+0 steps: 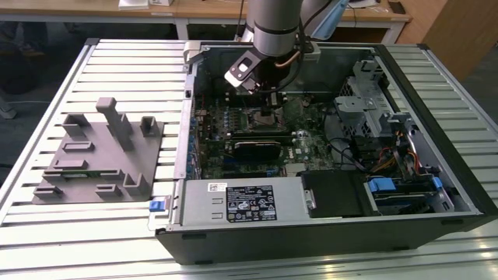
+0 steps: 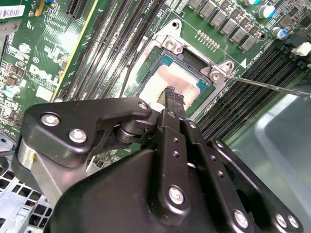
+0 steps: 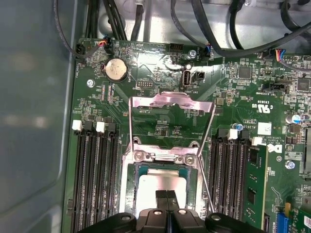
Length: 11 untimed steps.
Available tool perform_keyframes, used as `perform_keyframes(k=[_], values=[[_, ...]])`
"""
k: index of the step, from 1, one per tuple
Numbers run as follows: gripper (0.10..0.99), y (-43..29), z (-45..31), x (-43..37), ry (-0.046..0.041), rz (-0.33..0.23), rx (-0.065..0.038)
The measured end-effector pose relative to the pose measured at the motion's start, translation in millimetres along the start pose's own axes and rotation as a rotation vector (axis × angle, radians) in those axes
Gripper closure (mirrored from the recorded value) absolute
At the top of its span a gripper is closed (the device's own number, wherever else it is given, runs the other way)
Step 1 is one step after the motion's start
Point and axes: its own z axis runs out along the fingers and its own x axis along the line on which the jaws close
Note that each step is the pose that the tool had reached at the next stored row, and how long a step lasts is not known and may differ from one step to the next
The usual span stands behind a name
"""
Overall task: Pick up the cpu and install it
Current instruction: 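Place the cpu into insertion slot, then close the cpu cover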
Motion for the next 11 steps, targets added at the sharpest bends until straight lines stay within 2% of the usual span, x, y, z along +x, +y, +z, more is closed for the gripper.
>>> perform_keyframes(k=[11], values=[[0.980,0.2,-7.4,0.0,0.0001,0.000,0.000]])
